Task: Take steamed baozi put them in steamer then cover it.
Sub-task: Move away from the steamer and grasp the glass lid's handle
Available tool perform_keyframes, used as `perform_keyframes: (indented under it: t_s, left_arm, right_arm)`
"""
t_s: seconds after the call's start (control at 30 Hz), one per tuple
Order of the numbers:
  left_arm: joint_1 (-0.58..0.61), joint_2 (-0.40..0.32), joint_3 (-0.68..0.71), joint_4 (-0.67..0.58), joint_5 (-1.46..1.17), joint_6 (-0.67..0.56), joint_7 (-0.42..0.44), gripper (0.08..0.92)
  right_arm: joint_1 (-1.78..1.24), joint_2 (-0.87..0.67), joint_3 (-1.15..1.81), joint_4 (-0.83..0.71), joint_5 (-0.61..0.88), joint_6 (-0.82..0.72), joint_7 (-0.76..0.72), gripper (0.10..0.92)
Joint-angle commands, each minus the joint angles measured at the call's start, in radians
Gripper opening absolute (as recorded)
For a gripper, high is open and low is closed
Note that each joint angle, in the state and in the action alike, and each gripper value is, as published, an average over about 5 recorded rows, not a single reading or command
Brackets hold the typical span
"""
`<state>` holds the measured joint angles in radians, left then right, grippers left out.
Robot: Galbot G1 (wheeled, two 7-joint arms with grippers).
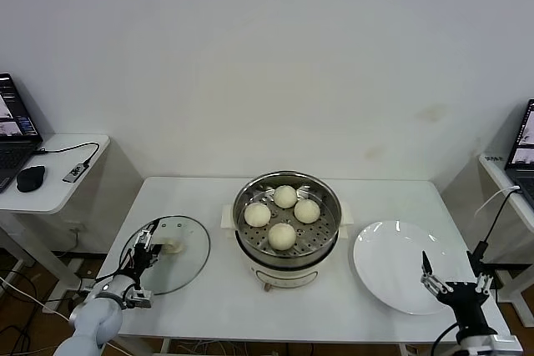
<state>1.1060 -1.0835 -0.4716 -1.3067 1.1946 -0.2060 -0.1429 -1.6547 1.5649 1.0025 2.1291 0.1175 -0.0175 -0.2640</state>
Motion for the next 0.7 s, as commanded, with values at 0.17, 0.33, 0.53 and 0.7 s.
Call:
perform_keyframes:
  t_s: [0.17,0.33,0.53,0.7]
  left_arm:
    - [-0.041,-0.002,0.02,0.069,-0.011,-0.016,0.003,0.61]
    - [-0.052,-0.009,0.022,0.104,-0.021,-0.031,-0.019,0.471]
    - [-0.042,-0.013,0.014,0.106,-0.043,-0.038,-0.047,0.298]
    - [0.002,-0.008,-0.008,0.029,-0.07,-0.034,-0.068,0.166]
  right_arm:
    - [-0.005,0.01,-0.032,-0.002,-0.026,0.007,-0.002,0.823]
    - [-0.008,0.011,-0.039,-0.005,-0.036,0.012,-0.004,0.823]
    - [-0.011,0.011,-0.042,-0.007,-0.043,0.019,-0.007,0.823]
    - [-0.014,0.011,-0.049,-0.007,-0.053,0.024,-0.01,0.823]
